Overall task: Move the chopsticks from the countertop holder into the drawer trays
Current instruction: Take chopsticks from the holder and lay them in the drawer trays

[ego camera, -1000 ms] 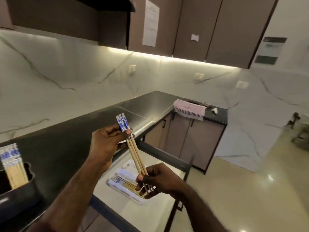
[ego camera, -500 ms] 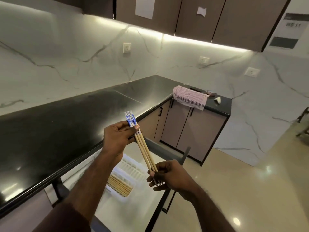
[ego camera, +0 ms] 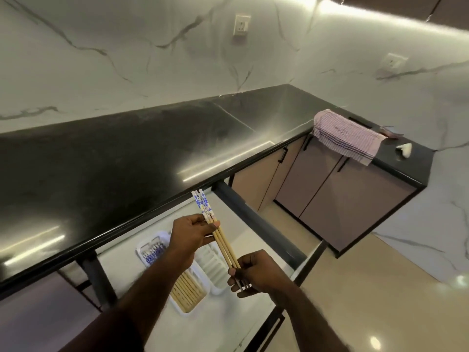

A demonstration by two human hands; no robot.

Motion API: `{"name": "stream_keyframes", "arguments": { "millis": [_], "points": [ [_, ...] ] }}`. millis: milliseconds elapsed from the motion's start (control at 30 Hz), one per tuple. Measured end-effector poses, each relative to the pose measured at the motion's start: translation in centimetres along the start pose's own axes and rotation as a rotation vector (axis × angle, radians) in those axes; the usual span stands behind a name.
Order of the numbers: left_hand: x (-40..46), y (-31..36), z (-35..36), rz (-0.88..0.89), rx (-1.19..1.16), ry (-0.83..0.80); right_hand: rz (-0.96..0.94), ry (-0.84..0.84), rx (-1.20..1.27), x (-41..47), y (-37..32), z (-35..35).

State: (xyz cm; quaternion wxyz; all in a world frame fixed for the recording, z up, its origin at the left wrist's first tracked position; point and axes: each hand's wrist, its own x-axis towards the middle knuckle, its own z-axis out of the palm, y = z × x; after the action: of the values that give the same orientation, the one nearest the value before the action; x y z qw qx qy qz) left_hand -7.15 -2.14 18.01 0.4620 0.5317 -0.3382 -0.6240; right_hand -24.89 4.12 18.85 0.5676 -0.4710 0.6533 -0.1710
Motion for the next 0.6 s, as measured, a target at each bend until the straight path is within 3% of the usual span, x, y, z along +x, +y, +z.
{"name": "stream_keyframes", "arguments": {
  "millis": [233,400,600],
  "points": [
    [4.8,-5.6,0.2,-0.042,0.199,0.108,0.122,-0.064,0.036,7.5,1.7,0.1],
    [7.3,-9.8,-0.3,-0.06,0.427,0.225,0.196,-0.158,0.033,12.8,3.4,0.6],
    [10.1,-13.2,-0.7,0.004,0.784,0.329,0.279,-0.154,0.031,18.0,6.0,1.5]
  ]
}}
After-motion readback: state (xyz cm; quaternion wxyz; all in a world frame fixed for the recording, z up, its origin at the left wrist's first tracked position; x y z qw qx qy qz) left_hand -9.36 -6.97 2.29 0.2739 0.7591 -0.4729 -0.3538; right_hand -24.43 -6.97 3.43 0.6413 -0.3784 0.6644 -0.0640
